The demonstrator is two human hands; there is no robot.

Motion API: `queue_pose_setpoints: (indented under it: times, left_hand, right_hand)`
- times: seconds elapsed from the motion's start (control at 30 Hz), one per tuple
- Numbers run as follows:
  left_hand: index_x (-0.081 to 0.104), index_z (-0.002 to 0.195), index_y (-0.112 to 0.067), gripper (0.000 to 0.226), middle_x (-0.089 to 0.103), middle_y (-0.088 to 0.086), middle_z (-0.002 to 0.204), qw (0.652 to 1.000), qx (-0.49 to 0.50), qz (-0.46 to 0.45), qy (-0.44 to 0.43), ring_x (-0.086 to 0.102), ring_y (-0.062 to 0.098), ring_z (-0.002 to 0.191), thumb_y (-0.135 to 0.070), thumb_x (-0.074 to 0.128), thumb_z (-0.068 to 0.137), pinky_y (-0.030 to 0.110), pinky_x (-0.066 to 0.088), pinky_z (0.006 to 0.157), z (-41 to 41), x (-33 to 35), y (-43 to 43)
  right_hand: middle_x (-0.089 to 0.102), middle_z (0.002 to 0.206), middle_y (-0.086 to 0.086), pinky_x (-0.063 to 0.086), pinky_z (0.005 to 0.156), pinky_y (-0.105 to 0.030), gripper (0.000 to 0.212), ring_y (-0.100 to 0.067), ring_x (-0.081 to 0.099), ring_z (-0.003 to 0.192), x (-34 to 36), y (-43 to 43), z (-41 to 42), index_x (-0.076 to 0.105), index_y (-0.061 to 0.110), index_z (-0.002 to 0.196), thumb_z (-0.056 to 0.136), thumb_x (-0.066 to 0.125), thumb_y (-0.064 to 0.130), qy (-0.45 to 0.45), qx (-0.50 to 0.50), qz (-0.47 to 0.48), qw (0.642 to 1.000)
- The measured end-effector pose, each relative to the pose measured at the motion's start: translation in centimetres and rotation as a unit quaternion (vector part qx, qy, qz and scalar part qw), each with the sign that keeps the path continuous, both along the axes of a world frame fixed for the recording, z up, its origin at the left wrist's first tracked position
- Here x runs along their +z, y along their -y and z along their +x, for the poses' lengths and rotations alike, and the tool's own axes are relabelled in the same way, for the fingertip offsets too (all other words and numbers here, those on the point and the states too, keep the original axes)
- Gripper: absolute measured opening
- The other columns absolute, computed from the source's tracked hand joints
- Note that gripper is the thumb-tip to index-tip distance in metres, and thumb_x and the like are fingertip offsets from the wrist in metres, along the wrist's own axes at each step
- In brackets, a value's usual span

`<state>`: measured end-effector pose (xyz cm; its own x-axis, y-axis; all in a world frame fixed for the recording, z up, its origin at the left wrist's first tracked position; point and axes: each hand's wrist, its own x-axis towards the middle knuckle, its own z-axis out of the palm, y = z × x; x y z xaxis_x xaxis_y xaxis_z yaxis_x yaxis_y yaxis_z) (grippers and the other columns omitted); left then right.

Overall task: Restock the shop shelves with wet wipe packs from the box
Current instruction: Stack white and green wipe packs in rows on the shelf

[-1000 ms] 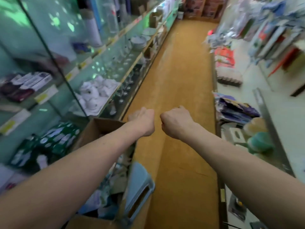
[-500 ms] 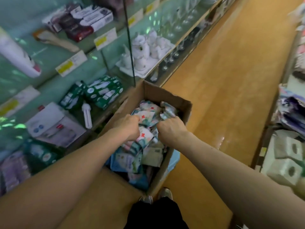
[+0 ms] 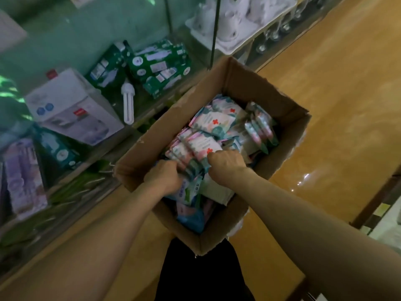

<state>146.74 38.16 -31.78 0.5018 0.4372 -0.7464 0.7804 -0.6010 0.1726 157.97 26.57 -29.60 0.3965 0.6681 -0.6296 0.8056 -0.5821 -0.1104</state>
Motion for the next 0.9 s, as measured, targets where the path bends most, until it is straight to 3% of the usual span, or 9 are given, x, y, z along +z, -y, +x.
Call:
queue_pose_setpoints:
  times: [0.17, 0.33, 0.5, 0.57, 0.7, 0.9]
  left_hand:
    - [0.053, 0.125, -0.022, 0.034, 0.052, 0.009, 0.127, 0.999, 0.043, -0.007, -0.019, 0.054, 0.03, 0.111, -0.024, 0.052, 0.091, 0.042, 0.05, 0.09, -1.0, -1.9, -0.2]
    - [0.047, 0.135, -0.018, 0.041, 0.047, 0.01, 0.135, 0.997, 0.068, -0.006, -0.026, 0.05, 0.03, 0.118, -0.017, 0.051, 0.094, 0.041, 0.046, 0.096, -1.6, -2.5, -1.0]
    - [0.056, 0.122, -0.022, 0.032, 0.057, 0.007, 0.123, 0.994, 0.098, -0.03, 0.037, 0.056, 0.028, 0.11, -0.018, 0.052, 0.091, 0.038, 0.05, 0.088, -1.0, -2.7, -0.8]
    - [0.057, 0.121, -0.021, 0.03, 0.058, 0.005, 0.122, 0.991, 0.11, -0.043, 0.055, 0.056, 0.028, 0.11, -0.018, 0.054, 0.092, 0.036, 0.05, 0.087, -0.6, -2.7, -0.3]
    - [0.055, 0.126, -0.019, 0.032, 0.057, 0.005, 0.127, 0.988, 0.127, -0.055, 0.065, 0.054, 0.026, 0.115, -0.02, 0.053, 0.094, 0.033, 0.046, 0.087, -0.2, -2.9, 0.4]
    - [0.058, 0.123, -0.017, 0.029, 0.059, 0.003, 0.118, 0.961, 0.231, -0.099, 0.115, 0.056, 0.025, 0.112, -0.022, 0.056, 0.094, 0.036, 0.047, 0.094, -0.7, -3.3, 0.6]
  right_hand:
    - [0.059, 0.121, -0.01, 0.042, 0.075, -0.031, 0.031, -0.027, 0.058, 0.109, -3.0, -0.7, -3.5, 0.054, 0.011, 0.121, 0.098, 0.046, 0.03, -0.085, 0.04, -0.033, 0.995]
    - [0.058, 0.122, -0.009, 0.041, 0.076, -0.031, 0.032, -0.026, 0.058, 0.11, -4.8, -1.3, -7.0, 0.052, 0.01, 0.122, 0.096, 0.053, 0.028, -0.123, 0.076, -0.062, 0.988]
    - [0.047, 0.13, -0.013, 0.039, 0.094, -0.041, 0.043, -0.031, 0.043, 0.12, -4.9, -1.9, -3.8, 0.042, 0.014, 0.135, 0.095, 0.048, 0.03, 0.033, -0.026, 0.096, 0.994]
    - [0.039, 0.134, -0.015, 0.036, 0.099, -0.045, 0.047, -0.034, 0.038, 0.123, -5.3, -1.9, -1.5, 0.038, 0.01, 0.136, 0.095, 0.046, 0.032, 0.071, -0.091, 0.093, 0.989]
    - [0.027, 0.141, -0.016, 0.036, 0.099, -0.047, 0.067, -0.039, 0.038, 0.125, -6.9, -2.9, 0.2, 0.023, 0.009, 0.142, 0.092, 0.054, 0.042, 0.02, -0.157, 0.046, 0.986]
    - [0.018, 0.143, -0.014, 0.037, 0.099, -0.05, 0.084, -0.044, 0.04, 0.123, -7.1, -2.6, 0.2, 0.013, 0.022, 0.146, 0.083, 0.068, 0.031, -0.008, -0.175, 0.035, 0.984]
